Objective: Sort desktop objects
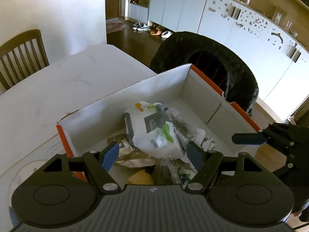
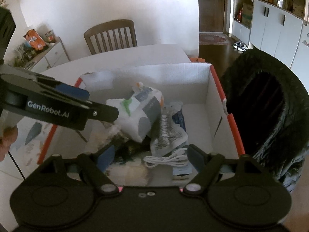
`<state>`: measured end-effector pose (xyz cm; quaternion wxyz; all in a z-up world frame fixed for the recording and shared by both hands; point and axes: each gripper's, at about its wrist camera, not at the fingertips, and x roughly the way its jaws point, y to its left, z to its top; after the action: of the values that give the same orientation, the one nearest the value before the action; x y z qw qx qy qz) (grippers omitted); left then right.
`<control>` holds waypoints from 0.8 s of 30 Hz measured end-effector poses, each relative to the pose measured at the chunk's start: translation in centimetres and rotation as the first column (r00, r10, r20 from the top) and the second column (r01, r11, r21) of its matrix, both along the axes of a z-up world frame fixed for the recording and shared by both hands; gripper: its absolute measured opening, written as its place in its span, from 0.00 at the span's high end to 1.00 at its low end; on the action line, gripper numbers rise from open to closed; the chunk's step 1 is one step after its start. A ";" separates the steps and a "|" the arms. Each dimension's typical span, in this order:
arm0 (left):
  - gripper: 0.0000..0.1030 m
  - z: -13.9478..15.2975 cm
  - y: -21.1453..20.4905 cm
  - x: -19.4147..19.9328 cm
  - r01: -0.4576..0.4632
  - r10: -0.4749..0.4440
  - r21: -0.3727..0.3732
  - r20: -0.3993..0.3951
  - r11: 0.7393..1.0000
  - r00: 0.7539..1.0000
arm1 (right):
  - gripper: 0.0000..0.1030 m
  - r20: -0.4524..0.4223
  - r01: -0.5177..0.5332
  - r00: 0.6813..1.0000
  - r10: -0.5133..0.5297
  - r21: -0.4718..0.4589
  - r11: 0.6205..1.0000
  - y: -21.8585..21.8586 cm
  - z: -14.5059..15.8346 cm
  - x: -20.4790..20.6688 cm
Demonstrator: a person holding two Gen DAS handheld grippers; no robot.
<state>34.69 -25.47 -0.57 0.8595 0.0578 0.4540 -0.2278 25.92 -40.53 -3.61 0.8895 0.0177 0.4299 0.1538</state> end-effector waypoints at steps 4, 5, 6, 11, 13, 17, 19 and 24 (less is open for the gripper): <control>0.26 0.6 1.0 -1.3 0.011 -0.010 -0.011 0.015 1.000 1.000 | 0.20 0.013 0.017 1.000 -0.018 0.018 1.000 0.3 0.8 -0.8; 0.26 0.7 1.3 -1.6 0.013 -0.012 -0.013 0.020 1.000 1.000 | 0.20 0.016 0.023 1.000 -0.023 0.022 0.999 0.4 1.0 -1.0; 0.26 0.9 1.6 -2.0 0.013 -0.013 -0.014 0.024 1.000 1.000 | 0.20 0.018 0.028 0.999 -0.028 0.026 0.999 0.5 1.2 -1.2; 0.26 1.5 3.3 -3.4 0.002 -0.001 -0.033 0.029 0.999 1.000 | 0.20 0.024 0.045 0.999 -0.046 0.034 0.998 1.2 1.7 -2.0; 0.26 1.6 3.9 -4.0 0.001 0.000 -0.032 0.033 0.999 0.999 | 0.20 0.025 0.046 0.999 -0.047 0.036 0.998 1.6 1.9 -2.4; 0.26 1.9 5.0 -5.0 0.002 -0.001 -0.032 0.041 0.999 0.999 | 0.20 0.038 0.052 0.998 -0.054 0.041 0.998 2.2 2.5 -3.2; 0.26 2.0 5.5 -5.5 0.002 0.000 -0.034 0.045 0.999 0.999 | 0.20 0.045 0.058 0.997 -0.060 0.044 0.997 2.5 2.7 -3.5; 0.26 2.2 6.7 -6.7 0.009 -0.007 -0.029 0.063 1.000 0.998 | 0.20 0.064 0.067 0.995 -0.071 0.064 0.996 3.0 3.4 -4.2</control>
<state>27.94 -18.72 1.65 0.8732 0.0543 0.4231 -0.2357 21.67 -37.56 -0.26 0.9070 0.0550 0.3944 0.1368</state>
